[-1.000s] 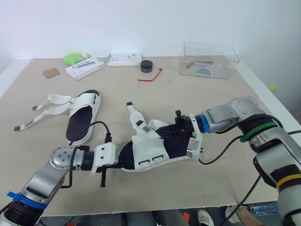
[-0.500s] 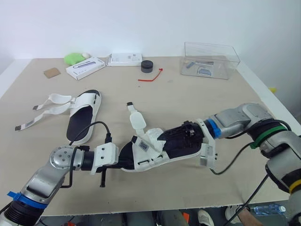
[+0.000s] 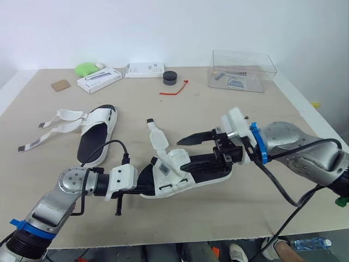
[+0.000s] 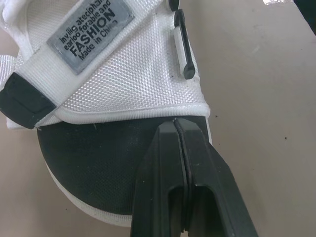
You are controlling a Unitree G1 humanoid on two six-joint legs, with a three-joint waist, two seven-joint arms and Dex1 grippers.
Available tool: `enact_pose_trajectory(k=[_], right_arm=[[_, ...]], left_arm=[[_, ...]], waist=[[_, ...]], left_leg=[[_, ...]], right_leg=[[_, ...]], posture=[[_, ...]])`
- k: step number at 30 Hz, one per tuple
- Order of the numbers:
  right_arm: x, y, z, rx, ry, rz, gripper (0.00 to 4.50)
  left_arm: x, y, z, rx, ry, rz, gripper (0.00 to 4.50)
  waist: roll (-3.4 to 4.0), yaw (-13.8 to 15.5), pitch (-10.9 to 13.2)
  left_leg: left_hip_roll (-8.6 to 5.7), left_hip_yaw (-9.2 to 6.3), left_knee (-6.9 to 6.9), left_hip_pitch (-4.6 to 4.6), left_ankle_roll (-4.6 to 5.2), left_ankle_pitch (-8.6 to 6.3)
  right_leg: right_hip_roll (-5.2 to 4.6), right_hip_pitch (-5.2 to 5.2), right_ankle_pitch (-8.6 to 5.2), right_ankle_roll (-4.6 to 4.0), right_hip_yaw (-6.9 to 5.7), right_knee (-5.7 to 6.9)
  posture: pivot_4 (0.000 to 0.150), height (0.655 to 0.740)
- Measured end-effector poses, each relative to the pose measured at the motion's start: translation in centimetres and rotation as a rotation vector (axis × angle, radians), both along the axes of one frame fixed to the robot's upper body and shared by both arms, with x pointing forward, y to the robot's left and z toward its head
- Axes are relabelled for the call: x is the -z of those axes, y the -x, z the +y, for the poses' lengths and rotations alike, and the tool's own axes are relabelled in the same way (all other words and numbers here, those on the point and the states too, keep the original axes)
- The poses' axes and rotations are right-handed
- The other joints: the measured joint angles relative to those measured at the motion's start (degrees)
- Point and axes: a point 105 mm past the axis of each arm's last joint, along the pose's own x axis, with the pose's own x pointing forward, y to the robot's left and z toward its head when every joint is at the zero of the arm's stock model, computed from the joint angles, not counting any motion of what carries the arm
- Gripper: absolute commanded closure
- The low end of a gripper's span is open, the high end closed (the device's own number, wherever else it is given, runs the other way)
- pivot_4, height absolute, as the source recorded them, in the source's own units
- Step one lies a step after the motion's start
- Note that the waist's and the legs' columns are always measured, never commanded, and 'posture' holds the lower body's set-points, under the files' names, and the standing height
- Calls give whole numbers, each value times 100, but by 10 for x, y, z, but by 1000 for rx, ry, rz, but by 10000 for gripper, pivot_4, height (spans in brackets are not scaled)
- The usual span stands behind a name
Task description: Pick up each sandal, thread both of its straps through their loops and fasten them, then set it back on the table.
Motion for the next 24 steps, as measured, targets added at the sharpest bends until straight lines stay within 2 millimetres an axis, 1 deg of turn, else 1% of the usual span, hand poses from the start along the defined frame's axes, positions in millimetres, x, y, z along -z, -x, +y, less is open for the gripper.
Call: enact_pose_trajectory(k=[2,4,5,6,8,9,12,14,19,20,24], right_arm=[[1,8,4,-20,42,63,13981],[1,9,7,-4,74,125,13981],[4,8,12,27,99,186,13981],[7,8,12,44,113,212,13981],[11,2,16,80,128,237,13981],[17,-5,22,114,154,251,13981],[31,-12,27,160,209,287,13981],[41,-16,28,200,264,337,13981],[46,-25,26,262,309,363,13981],[50,-28,24,289,343,362,13981],[51,-31,22,308,363,370,13981]], left_arm=[[0,0,0,2,0,0,45000],[0,0,0,2,-1,1,45000],[0,0,0,3,0,0,45000],[0,0,0,4,0,1,45000],[0,0,0,3,0,1,45000],[0,0,0,2,-1,1,45000],[0,0,-2,5,4,-2,45000],[0,0,-2,4,4,-2,45000],[0,0,-2,4,6,-3,45000],[0,0,-3,3,7,-4,45000],[0,0,-3,2,8,-4,45000]], waist=[[0,2,0],[-1,1,0],[-1,1,0],[-1,7,0],[-5,4,-3],[-8,-5,-6],[-8,4,-6],[-8,5,-6],[-9,8,-6],[-9,7,-6],[-9,6,-6]], left_leg=[[0,0,1,-4,0,0],[-1,1,2,-5,0,0],[-1,0,3,-8,0,0],[-2,-3,4,-14,0,0],[-2,-2,4,-14,0,-1],[-2,0,5,-13,1,-1],[-3,-7,7,-22,-1,0],[-4,-11,8,-28,-1,0],[-7,-14,8,-35,4,-3],[-8,-18,9,-36,4,-3],[-9,-20,10,-36,3,-2]], right_leg=[[1,-1,-2,3,-2,-1],[2,-2,-2,5,0,-3],[2,-3,-2,6,0,-3],[4,-5,-4,8,0,-3],[7,-5,-5,10,5,-3],[9,-6,-4,11,10,-3],[14,-10,-3,15,12,-3],[14,-11,-3,16,11,-3],[13,-12,-6,22,11,-8],[14,-12,-6,23,10,-8],[17,-11,-5,25,11,-8]], posture=[[1500,7400],[1500,7400],[1500,7400],[1500,7400],[1500,7400],[1500,7400],[1500,7400],[1500,7400],[1500,7400],[1500,7400],[1500,7400]])
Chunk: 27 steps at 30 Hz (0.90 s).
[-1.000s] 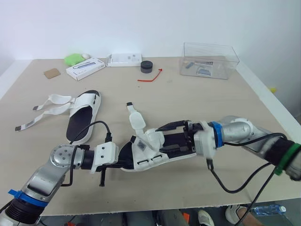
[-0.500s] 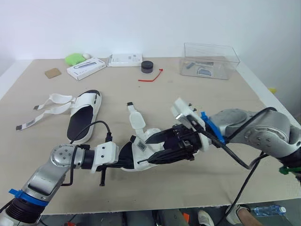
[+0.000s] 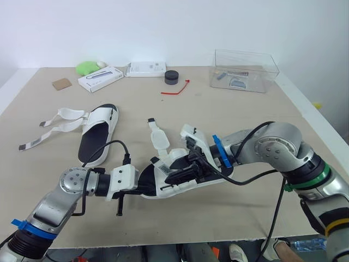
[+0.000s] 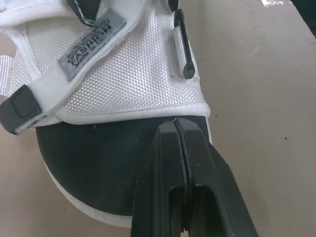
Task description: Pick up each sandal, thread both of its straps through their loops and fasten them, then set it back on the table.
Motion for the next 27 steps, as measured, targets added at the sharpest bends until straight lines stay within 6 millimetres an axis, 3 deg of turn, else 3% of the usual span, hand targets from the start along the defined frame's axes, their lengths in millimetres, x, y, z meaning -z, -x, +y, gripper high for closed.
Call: enact_pose_trajectory(k=[12,18,21,22,23,25,26,27], right_arm=[[9,-8,-8,52,68,23,13981],[5,-5,1,35,27,53,13981],[4,-5,3,42,15,79,22227],[4,-7,2,48,13,83,26472],[3,-8,2,56,8,89,33947],[3,-8,2,59,9,92,38389],[3,-8,1,55,11,98,44433],[4,-8,1,55,11,98,44792]], left_arm=[[0,0,-1,-3,6,0,45000],[1,0,-1,-5,4,-2,45000],[1,0,-1,-5,4,-2,45000],[1,0,-1,-5,4,-1,45000],[1,0,-1,-5,4,-1,45000],[1,0,-1,-5,4,-1,45000],[1,0,-1,-5,4,-1,45000],[1,0,-1,-5,4,-1,45000]], waist=[[0,-2,0],[0,-8,0],[0,-7,0],[0,-7,0],[0,-7,0],[0,-7,0],[0,-7,0],[0,-7,0]], left_leg=[[-5,-18,3,-3,0,0],[-6,-26,3,-3,0,0],[-6,-29,3,-4,0,0],[-6,-28,3,-5,0,0],[-6,-29,3,-7,0,0],[-6,-30,3,-7,0,0],[-6,-32,2,-8,0,0],[-6,-32,2,-8,0,0]], right_leg=[[2,6,-2,5,-5,-1],[5,7,-2,5,-7,-1],[5,7,-2,4,-9,-1],[5,7,-2,5,-9,-1],[5,7,-2,5,-10,-2],[5,7,-3,5,-11,-2],[5,6,-3,5,-11,-3],[5,7,-3,5,-11,-3]], posture=[[1500,7400],[1500,7400],[1500,7400],[1500,7400],[1500,7400],[1500,7400],[1500,7400],[1500,7400]])
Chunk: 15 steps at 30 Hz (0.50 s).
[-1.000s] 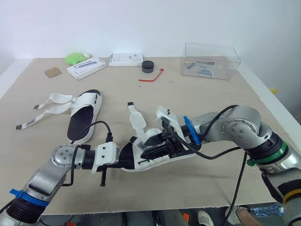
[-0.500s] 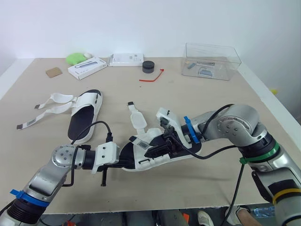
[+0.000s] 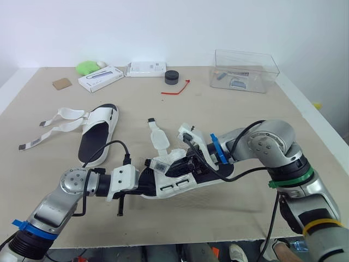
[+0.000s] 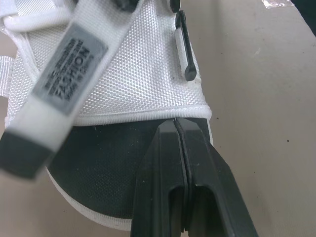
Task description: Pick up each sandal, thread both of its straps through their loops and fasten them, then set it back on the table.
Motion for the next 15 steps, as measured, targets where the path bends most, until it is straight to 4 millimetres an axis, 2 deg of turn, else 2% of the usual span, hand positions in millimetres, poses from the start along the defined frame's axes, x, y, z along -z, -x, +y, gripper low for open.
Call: enact_pose_trajectory(k=[6,12,13,15], right_arm=[[-1,2,-2,-25,-25,4,44792],[-16,-5,1,-83,-150,-136,44792],[-33,-13,2,-116,-311,-339,44792],[-38,-15,1,-145,-356,-442,44792]], left_arm=[[0,0,0,-1,0,1,45000],[0,0,0,-1,0,0,45000],[0,0,-1,1,4,0,45000],[-1,0,-1,2,4,0,45000]], waist=[[0,0,0],[0,0,0],[-2,6,0],[4,5,3]], left_leg=[[-1,-1,0,0,0,0],[-1,-3,0,0,0,0],[-2,-8,0,-1,0,0],[-6,-3,-1,-2,0,0]], right_leg=[[1,0,-1,1,-1,0],[2,1,-1,2,-3,-1],[10,4,-6,10,-11,-7],[13,2,-15,25,-6,-5]], posture=[[1500,7400],[1500,7400],[1500,7400],[1500,7400]])
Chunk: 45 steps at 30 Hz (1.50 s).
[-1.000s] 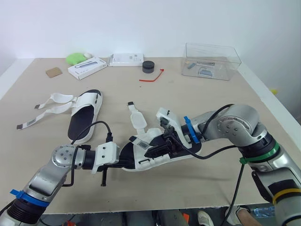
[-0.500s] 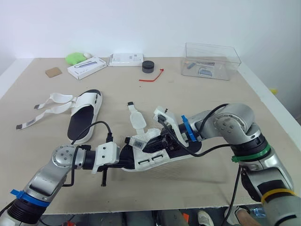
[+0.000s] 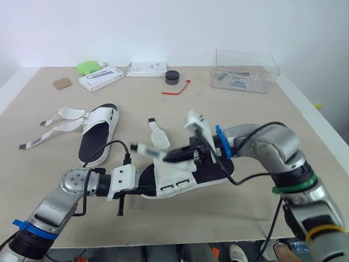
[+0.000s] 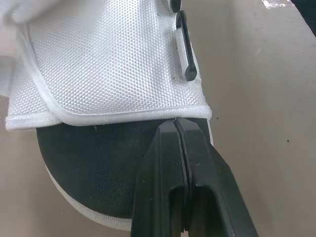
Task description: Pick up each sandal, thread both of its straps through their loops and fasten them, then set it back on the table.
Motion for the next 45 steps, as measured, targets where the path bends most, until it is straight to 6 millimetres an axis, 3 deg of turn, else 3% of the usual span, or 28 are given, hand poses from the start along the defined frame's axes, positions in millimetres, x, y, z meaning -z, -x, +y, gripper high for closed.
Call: enact_pose_trajectory(k=[4,7,10,13,17,21,25,29,32,34,36,39,42,45], right_arm=[[-8,10,-4,-129,-141,-481,44792],[-10,10,-5,-171,-149,-690,44792],[5,16,-13,-364,-56,-1128,44792],[15,23,-15,-539,-25,-1418,44792],[20,28,-14,-638,-62,-1574,44792],[29,29,-20,-666,-49,-1500,29695],[29,30,-26,-652,-53,-1469,10486],[16,27,-41,-594,-28,-1409,10486],[12,26,-49,-495,-29,-1238,10486],[6,27,-60,-298,-35,-817,10486],[0,27,-61,-250,-37,-698,10486],[-6,47,-56,-149,-16,-262,10486],[4,69,-44,-131,27,70,10486],[15,78,-44,-103,94,238,10486]], left_arm=[[0,0,0,2,0,2,45000],[0,0,0,1,1,3,45000],[0,0,0,1,1,6,45000],[0,0,0,1,0,5,45000],[0,0,0,2,0,5,45000],[0,0,0,2,0,6,45000],[0,0,0,-2,-2,13,45000],[0,0,0,0,-1,18,45000],[0,0,0,2,2,22,45000],[-1,-1,0,-1,12,39,45000],[-1,-2,-1,-4,18,45,45000],[-4,-4,-3,-14,51,73,45000],[-5,-7,-5,-25,71,93,45000],[-4,-7,-4,-28,70,101,45000]], waist=[[-5,-7,-3],[-5,-5,-2],[-5,-8,0],[-3,-16,3],[-4,-11,3],[-3,-2,3],[-3,-1,3],[-3,1,3],[-4,10,2],[3,50,7],[5,41,8],[13,67,11],[7,67,8],[6,71,8]], left_leg=[[-1,3,0,2,1,-2],[-2,5,3,8,-1,-1],[-4,17,3,23,-2,-1],[3,37,2,33,-2,-1],[6,39,2,34,-2,0],[6,42,2,36,-2,0],[7,46,2,41,-2,0],[7,48,2,42,-1,-1],[9,45,1,40,0,-1],[9,45,0,34,0,-1],[12,54,0,38,1,-2],[15,39,1,38,-2,0],[18,35,1,36,-6,3],[16,36,4,34,-7,3]], right_leg=[[-4,2,7,-10,5,-1],[-2,5,13,-15,6,1],[2,13,14,-15,7,2],[-5,12,17,-20,20,4],[-17,12,17,-27,29,8],[-23,11,16,-32,29,12],[-23,12,17,-35,29,15],[-24,12,17,-35,30,15],[-25,12,16,-36,28,15],[-31,6,16,-36,24,17],[-32,7,19,-41,22,15],[-31,10,18,-42,7,16],[-22,9,9,-24,8,15],[-19,9,1,-2,14,13]], posture=[[1500,7400],[1500,7400],[1500,7400],[1500,7400],[1500,7400],[1500,7400],[1500,7400],[1500,7400],[1500,7400],[1500,7400],[1500,7400],[1500,7400],[1500,7400],[1500,7400]])
